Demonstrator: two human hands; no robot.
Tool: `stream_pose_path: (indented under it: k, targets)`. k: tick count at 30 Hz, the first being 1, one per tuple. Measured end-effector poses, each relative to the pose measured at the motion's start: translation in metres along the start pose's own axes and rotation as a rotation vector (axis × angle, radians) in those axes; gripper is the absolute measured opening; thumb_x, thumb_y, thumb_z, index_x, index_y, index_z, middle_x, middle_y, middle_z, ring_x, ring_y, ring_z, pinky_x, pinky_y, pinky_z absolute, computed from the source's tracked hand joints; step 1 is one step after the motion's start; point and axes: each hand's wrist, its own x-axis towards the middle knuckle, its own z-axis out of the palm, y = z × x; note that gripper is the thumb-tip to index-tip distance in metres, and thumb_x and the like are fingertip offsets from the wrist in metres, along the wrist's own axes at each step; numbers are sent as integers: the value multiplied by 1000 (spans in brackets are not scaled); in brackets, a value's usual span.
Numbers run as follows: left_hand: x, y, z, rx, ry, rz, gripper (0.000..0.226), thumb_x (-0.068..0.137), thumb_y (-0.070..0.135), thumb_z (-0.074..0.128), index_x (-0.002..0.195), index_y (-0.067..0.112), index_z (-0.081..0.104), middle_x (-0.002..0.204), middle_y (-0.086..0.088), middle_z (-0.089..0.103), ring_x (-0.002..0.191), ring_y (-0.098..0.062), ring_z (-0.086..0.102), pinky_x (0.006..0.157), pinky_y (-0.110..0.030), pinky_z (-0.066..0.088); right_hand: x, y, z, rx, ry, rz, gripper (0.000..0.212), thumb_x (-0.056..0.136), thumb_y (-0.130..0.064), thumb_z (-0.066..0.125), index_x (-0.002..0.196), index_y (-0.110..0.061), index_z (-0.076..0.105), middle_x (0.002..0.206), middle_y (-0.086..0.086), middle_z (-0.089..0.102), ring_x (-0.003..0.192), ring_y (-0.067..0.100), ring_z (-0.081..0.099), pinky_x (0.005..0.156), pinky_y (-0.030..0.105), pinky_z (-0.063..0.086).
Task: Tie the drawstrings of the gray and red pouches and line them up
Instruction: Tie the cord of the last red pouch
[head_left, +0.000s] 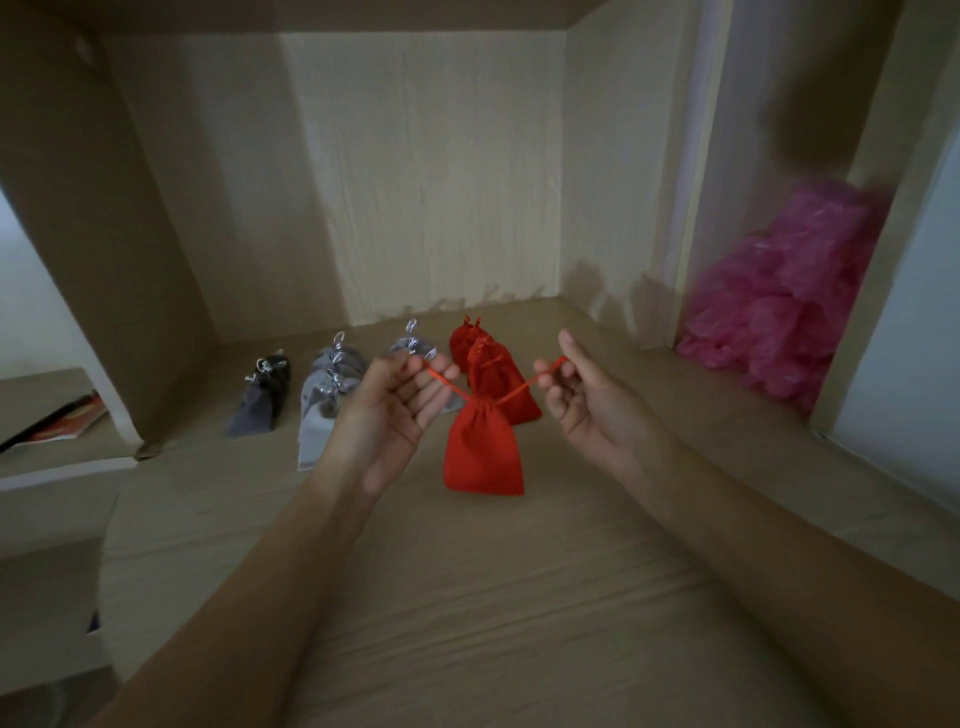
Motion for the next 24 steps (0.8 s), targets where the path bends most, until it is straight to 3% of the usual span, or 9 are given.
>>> stream_pose_path:
  k: [2, 4, 7, 10, 13, 20, 24]
  targets:
    - [1, -1, -1, 17, -43, -12, 13, 87, 18, 51, 87, 9, 60, 69, 2, 68, 70, -8, 69, 64, -18, 55, -5, 4, 7, 17, -52, 9, 22, 87, -17, 58, 66, -10, 56, 61, 4, 67, 49, 4, 62, 47, 11, 49]
    - [1, -3, -1, 70, -89, -28, 18, 81, 14, 54, 95, 7, 62, 70, 2, 68, 70, -7, 68, 64, -17, 55, -9, 9, 10, 15, -130, 30, 6, 80, -5, 59, 77, -7, 65, 68, 5, 70, 57, 6, 66, 54, 12, 53]
    - [2, -8, -2, 124, -96, -77, 28, 79, 9, 56, 106, 5, 61, 76, 1, 71, 74, -7, 69, 67, -17, 55, -11, 14, 8, -86, -192, 37, 18, 83, 6, 54, 93, -6, 63, 77, 4, 73, 66, 8, 69, 60, 13, 54]
    - [1, -10, -1, 187, -76, -116, 11, 86, 7, 53, 92, 6, 62, 72, 1, 71, 69, -5, 68, 65, -15, 55, -12, 16, 7, -227, -207, -1, 19, 79, 0, 60, 96, -11, 61, 81, 2, 74, 67, 6, 68, 58, 12, 50]
    - [-1, -11, 1, 287, -83, -131, 10, 86, 8, 54, 87, 7, 64, 67, 4, 70, 59, -1, 63, 58, -11, 51, -13, 19, 7, -318, -218, -49, 15, 77, -3, 64, 90, -10, 65, 78, 2, 73, 64, 5, 65, 59, 13, 49]
    - [-5, -22, 5, 559, -83, 52, 17, 84, -6, 56, 83, 6, 68, 55, 3, 62, 47, -3, 52, 50, -13, 44, -17, 28, 10, -446, -190, -87, 13, 80, 2, 65, 84, -10, 63, 72, 3, 67, 53, 4, 55, 53, 12, 43]
    - [-7, -23, 8, 738, -149, 195, 26, 85, -10, 54, 100, 6, 68, 55, 5, 63, 51, -3, 51, 55, -15, 43, -15, 30, 8, -464, -144, -78, 23, 80, 1, 68, 87, -12, 50, 75, 8, 63, 52, 5, 53, 50, 14, 39]
